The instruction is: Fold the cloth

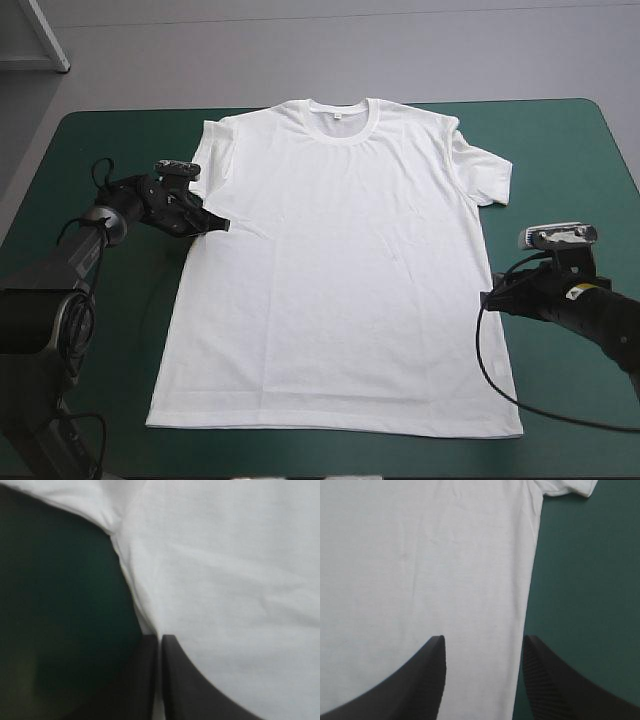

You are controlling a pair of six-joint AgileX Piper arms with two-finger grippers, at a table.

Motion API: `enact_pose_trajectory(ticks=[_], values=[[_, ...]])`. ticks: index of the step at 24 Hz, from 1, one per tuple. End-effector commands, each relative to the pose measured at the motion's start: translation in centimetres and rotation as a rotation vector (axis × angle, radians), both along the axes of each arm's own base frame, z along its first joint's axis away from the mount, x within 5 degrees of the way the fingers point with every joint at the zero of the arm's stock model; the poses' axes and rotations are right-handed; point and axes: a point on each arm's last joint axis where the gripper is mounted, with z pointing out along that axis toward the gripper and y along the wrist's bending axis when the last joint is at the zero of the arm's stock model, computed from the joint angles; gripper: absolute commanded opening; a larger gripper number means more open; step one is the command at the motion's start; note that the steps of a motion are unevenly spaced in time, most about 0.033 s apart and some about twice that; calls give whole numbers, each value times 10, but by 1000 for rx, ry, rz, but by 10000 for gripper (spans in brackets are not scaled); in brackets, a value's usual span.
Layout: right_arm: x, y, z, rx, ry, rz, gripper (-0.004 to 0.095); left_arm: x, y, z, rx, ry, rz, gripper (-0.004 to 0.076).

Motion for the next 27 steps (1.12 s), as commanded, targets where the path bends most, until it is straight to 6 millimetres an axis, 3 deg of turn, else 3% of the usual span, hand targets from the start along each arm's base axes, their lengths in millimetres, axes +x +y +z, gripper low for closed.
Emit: enact_pose_trajectory(ticks=[1, 5, 9, 14, 16, 19, 27], values=[[34, -1, 8, -3, -31, -14, 477, -3, -5, 5, -24, 19, -4, 19], [91, 0, 1, -10, 51, 4, 478, -3, -5, 5, -25, 28, -6, 19], [130, 0, -12, -21, 100, 19, 478, -4, -5, 5, -27, 29, -6, 19], [164, -1, -39, -53, 161, 29, 479, -3, -5, 5, -27, 25, -5, 19], [185, -4, -57, -105, 181, 34, 529, -3, -5, 5, -27, 25, -5, 19], [199, -5, -69, -115, 207, 33, 551, -3, -5, 5, -27, 25, -5, 19], [197, 33, -81, -125, 255, 137, 447, -2, -5, 5, -25, 11, -1, 19]])
